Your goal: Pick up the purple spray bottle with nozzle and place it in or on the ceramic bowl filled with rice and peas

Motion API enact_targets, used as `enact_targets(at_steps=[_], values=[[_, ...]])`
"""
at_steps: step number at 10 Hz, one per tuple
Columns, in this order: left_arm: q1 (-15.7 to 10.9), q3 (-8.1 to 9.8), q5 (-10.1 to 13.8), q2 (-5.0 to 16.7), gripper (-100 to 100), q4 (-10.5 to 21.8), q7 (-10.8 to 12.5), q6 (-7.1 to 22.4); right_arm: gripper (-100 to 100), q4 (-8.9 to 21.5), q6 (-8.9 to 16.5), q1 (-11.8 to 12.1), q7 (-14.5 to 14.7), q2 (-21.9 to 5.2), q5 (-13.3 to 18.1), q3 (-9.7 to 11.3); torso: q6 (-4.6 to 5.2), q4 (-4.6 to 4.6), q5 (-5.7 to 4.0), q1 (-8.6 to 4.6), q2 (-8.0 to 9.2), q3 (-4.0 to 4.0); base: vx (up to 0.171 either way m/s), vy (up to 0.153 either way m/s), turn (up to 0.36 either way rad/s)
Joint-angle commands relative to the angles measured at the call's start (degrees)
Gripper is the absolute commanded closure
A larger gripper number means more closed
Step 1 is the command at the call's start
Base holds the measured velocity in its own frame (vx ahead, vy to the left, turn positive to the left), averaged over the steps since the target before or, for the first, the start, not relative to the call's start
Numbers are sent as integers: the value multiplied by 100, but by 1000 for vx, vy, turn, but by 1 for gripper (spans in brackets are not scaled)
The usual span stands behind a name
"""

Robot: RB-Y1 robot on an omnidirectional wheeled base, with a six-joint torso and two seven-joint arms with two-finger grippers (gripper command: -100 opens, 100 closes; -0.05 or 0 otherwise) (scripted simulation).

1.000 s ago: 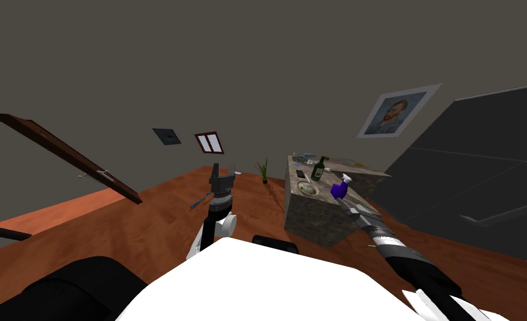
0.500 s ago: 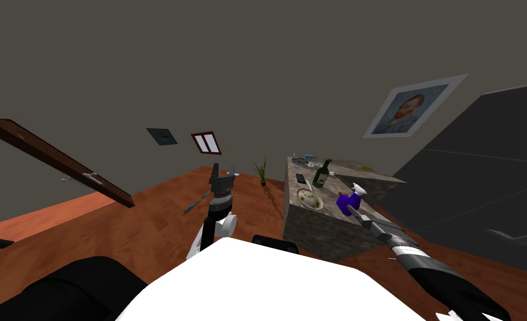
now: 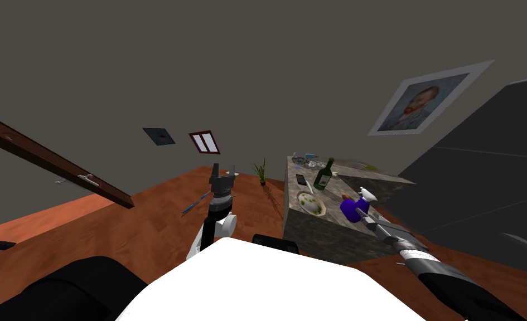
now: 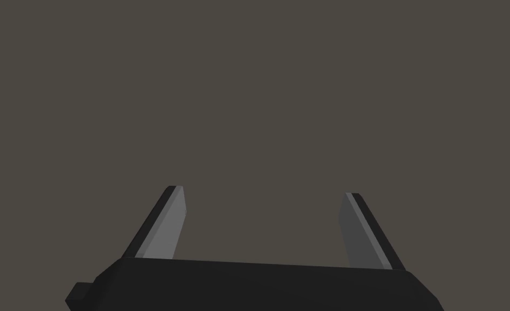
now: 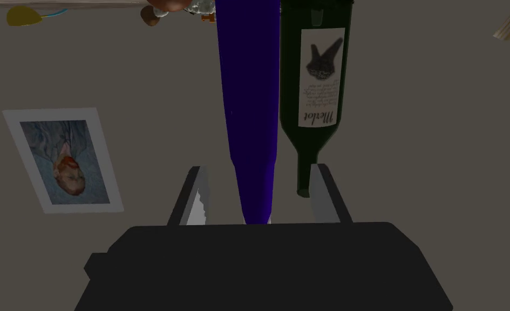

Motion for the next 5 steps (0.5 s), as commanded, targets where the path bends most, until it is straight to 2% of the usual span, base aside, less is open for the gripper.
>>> enact_targets(at_steps=[1, 4, 5], values=[[0, 0, 0, 0, 0, 0, 0, 0, 100, 0, 0, 0, 0, 0, 0, 0, 0, 0, 0, 0, 0, 0, 0, 0, 0], [0, 0, 0, 0, 0, 0, 0, 0, 100, -4, -2, 0, 0, -1, 0, -4, -5, -4, -6, -6, -8, -6, 0, 0, 0], [0, 0, 0, 0, 0, 0, 0, 0, 0, -4, -2, 0, 0, -1, 0, -4, -5, -4, -6, -6, -9, -7, 0, 0, 0]])
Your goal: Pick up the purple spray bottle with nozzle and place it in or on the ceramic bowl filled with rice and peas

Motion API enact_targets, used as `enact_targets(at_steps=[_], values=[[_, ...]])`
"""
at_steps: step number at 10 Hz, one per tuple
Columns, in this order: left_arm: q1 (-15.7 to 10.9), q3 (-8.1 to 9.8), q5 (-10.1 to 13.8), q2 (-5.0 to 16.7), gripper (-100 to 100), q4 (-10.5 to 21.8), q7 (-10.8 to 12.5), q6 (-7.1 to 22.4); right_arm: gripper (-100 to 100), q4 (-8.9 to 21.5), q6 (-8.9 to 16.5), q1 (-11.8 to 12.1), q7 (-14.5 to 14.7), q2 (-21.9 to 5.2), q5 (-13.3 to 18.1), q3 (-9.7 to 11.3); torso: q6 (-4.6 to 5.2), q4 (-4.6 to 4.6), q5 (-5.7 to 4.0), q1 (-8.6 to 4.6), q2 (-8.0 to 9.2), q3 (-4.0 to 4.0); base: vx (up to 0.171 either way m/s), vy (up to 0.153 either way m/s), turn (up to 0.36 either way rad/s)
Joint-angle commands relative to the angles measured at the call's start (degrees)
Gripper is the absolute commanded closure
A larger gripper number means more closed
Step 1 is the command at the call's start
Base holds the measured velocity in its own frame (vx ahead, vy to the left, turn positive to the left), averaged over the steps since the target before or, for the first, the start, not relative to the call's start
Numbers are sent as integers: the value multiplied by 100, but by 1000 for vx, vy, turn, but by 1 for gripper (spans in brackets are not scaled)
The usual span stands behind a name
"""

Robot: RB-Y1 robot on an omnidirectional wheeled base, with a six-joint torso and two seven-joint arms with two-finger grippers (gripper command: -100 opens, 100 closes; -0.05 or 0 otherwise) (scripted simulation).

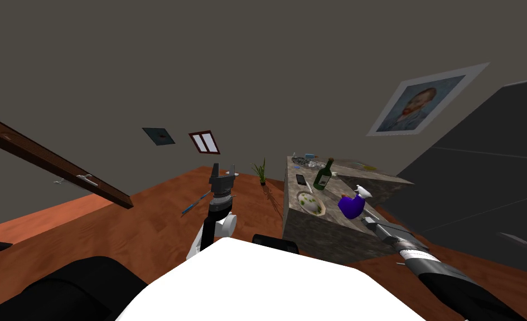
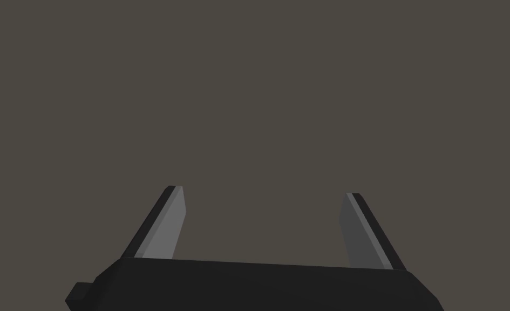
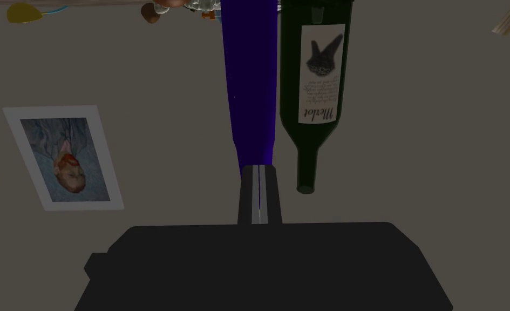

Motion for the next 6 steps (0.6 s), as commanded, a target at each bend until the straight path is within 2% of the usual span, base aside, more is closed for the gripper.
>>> enact_targets(at_steps=[1, 6], values=[[0, 0, 0, 0, 0, 0, 0, 0, -100, 167, -96, -182, 100, 129, 75, -6, 0, 0, 0, 0, 0, 0, -6, -8, -16], [0, 0, 0, 0, 0, 0, 0, 0, -100, 630, -364, -684, 375, 487, 284, -21, 0, 1, -1, -4, 3, 2, -13, -11, -11]])
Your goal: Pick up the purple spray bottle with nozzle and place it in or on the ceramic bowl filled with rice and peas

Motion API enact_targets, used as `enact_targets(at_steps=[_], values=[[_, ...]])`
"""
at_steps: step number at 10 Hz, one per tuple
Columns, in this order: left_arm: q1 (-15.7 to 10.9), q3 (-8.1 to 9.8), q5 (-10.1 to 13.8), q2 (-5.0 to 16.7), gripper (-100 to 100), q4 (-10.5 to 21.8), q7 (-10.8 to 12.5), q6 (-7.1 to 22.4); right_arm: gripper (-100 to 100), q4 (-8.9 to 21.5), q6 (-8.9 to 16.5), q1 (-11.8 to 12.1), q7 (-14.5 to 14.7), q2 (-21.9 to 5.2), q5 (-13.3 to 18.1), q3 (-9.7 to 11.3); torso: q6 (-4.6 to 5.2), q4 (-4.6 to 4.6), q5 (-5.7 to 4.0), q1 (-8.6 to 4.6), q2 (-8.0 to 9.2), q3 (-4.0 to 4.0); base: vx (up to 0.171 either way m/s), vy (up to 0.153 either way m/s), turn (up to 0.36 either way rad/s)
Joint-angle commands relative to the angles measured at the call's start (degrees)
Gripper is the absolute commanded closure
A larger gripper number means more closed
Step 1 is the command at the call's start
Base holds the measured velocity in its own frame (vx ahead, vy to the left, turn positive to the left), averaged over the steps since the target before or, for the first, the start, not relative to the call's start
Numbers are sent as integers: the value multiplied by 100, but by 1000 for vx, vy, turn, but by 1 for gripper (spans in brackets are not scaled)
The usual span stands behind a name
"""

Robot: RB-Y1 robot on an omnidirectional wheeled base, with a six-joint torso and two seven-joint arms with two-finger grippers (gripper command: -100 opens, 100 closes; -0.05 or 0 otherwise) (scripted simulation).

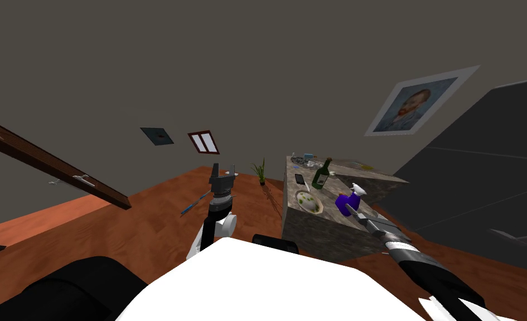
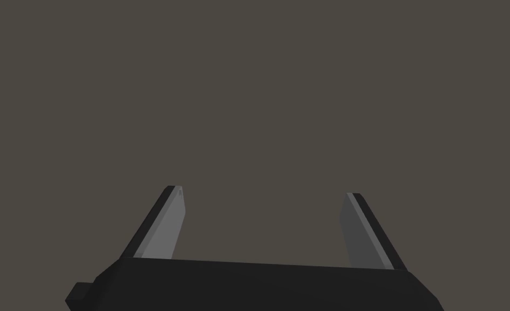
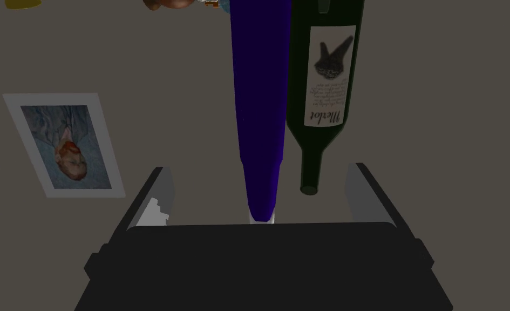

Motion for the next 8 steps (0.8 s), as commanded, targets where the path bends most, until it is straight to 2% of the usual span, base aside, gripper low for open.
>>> enact_targets(at_steps=[1, 3, 4, 5, 6, 8], values=[[0, 0, 0, 0, 0, 0, 0, 0, -100, 152, -97, -169, 102, 126, 74, -4, 0, 0, 0, 0, 0, 0, -12, -9, -11], [0, 0, 0, 0, 0, 0, 0, 0, -100, 334, -204, -369, 214, 269, 158, -10, 0, 0, 0, 1, 0, 0, -11, -8, -10], [0, 0, 0, 0, 0, 0, 0, 0, -100, 257, -162, -289, 177, 237, 134, -7, 0, 0, 0, 1, 0, 0, 0, 0, 0], [0, 0, 0, 0, 0, 0, 0, 0, 0, 268, -178, -298, 191, 245, 139, -8, 1, 0, 1, 2, -1, 0, 0, 0, 0], [0, 0, 0, 0, 0, 0, 0, 0, -100, 438, -87, -465, 184, 203, 125, -90, 1, 0, 1, 3, -2, -1, -46, 7, 181], [-1, 0, 0, 0, 0, 0, 0, 0, -100, 694, 46, -717, 175, 142, 107, -212, -2, 5, 2, 6, 22, 12, -105, 6, 230]])
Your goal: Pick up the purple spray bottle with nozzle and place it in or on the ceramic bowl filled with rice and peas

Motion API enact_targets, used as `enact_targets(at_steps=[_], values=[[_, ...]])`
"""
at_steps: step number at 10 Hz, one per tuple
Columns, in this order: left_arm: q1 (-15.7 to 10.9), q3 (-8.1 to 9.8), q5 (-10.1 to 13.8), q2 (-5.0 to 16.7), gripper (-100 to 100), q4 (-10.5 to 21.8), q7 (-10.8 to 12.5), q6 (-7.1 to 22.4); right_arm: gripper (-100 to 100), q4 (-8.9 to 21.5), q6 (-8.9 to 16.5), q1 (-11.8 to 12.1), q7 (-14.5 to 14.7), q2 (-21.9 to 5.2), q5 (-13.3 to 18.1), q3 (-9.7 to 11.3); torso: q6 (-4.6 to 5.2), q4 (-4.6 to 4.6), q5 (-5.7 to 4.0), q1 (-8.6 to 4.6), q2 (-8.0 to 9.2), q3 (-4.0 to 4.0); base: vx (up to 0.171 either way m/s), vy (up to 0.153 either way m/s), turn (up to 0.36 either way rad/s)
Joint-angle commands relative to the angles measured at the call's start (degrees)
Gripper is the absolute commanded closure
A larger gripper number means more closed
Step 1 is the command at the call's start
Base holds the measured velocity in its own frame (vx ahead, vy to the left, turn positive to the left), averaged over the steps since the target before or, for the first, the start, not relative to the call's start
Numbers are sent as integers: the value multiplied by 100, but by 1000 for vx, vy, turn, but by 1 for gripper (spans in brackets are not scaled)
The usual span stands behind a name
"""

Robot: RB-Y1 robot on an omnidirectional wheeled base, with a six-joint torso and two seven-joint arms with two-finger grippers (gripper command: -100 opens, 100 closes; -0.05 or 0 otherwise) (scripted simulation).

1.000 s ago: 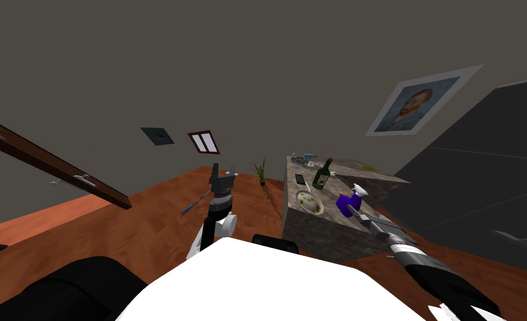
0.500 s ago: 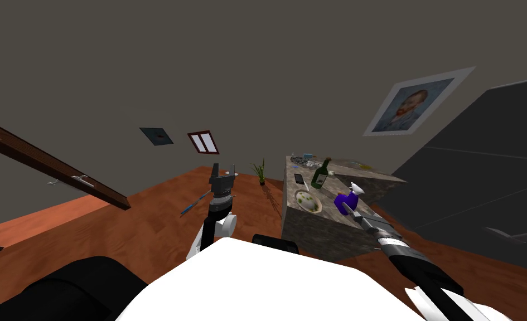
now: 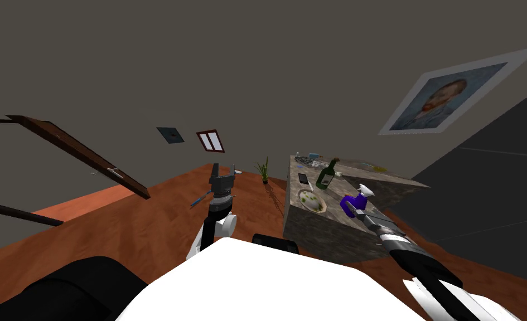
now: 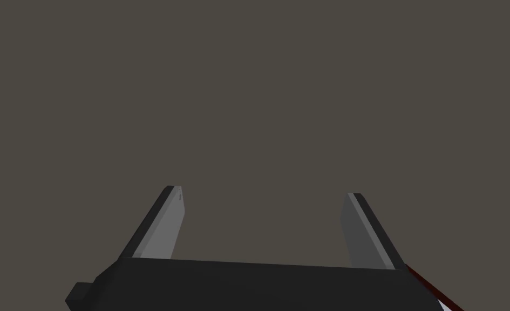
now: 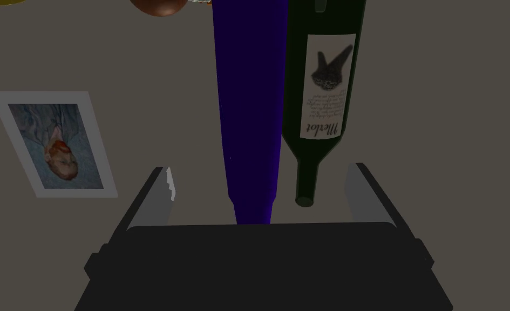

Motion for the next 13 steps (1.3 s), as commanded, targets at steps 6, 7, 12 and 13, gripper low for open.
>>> enact_targets(at_steps=[6, 7, 12, 13], values=[[2, 1, 0, 0, 0, 0, 0, 0, 100, 483, 229, -460, 0, -86, -25, -230, 7, -3, 0, 0, -17, -9, -74, 13, 129], [2, 1, 0, 0, 0, 0, 0, 0, 100, 482, 228, -458, 1, -85, -25, -229, 6, -6, -1, -2, -28, -16, 0, 0, 0], [2, 1, 0, 0, 0, 0, 0, 0, 100, 337, 207, -347, -3, -64, -16, -160, 6, -8, -1, -2, -37, -21, 11, -3, -41], [4, 1, 0, 0, 0, -1, 0, -1, 100, 166, 118, -179, 3, -23, -4, -79, 18, -10, 0, -5, -47, -26, 121, -26, -312]])
